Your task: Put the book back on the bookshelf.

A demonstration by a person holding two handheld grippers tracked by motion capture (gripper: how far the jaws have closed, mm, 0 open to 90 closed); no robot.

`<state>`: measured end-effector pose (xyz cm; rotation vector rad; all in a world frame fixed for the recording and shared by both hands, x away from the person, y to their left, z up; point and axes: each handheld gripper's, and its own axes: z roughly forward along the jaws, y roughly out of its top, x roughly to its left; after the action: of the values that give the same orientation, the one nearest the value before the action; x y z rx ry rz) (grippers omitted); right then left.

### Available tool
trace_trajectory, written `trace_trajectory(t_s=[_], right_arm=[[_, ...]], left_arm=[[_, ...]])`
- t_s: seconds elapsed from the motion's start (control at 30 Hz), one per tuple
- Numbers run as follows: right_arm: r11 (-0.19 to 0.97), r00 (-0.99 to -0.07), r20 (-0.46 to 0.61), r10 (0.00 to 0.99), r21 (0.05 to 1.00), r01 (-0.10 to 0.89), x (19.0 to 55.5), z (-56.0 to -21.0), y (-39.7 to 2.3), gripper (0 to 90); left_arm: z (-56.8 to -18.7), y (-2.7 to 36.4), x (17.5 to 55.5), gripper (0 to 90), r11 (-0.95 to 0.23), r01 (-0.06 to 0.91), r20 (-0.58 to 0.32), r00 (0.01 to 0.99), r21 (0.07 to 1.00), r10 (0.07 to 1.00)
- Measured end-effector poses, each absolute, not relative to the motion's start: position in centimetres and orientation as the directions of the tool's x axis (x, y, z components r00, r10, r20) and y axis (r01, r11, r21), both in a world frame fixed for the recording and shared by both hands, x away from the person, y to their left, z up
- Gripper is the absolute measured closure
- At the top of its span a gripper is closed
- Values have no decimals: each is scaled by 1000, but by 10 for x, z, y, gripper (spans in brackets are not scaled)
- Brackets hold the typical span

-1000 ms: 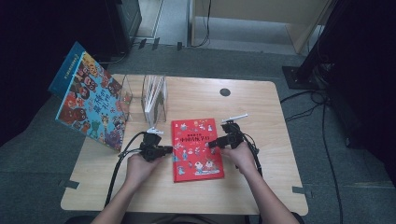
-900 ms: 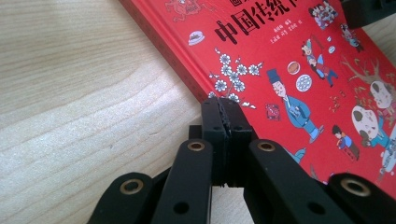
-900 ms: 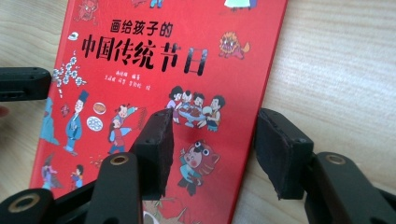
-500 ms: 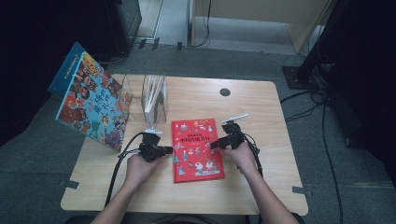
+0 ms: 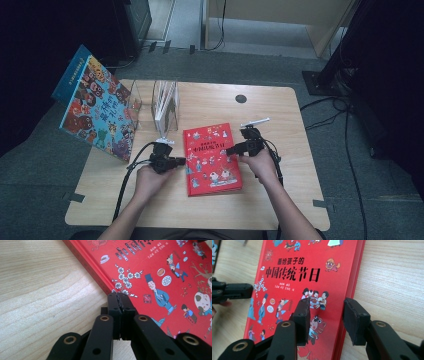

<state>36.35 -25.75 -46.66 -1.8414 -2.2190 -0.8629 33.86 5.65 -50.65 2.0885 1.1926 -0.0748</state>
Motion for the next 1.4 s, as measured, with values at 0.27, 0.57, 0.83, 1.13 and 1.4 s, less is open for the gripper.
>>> trace_trajectory(t_s=[0.27, 0.57, 0.83, 1.13, 1.4], right_arm=[[165, -333, 424, 842, 386, 908, 357, -446, -250, 571], [234, -436, 527, 730, 406, 883, 355, -425, -220, 681], [239, -409, 560, 720, 353, 905, 363, -422, -212, 785], [291, -431, 539, 724, 329, 899, 363, -407, -204, 822], [363, -484, 478, 733, 327, 873, 359, -392, -199, 863]], left_arm=[[-506, 57, 340, 893, -318, 768, -375, 572, 555, 729], [-507, 58, 342, 874, -309, 774, -389, 568, 554, 726], [-505, 61, 343, 795, -304, 785, -405, 559, 540, 724], [-501, 66, 343, 652, -301, 776, -419, 573, 555, 704], [-500, 66, 344, 527, -290, 777, -452, 579, 559, 678]])
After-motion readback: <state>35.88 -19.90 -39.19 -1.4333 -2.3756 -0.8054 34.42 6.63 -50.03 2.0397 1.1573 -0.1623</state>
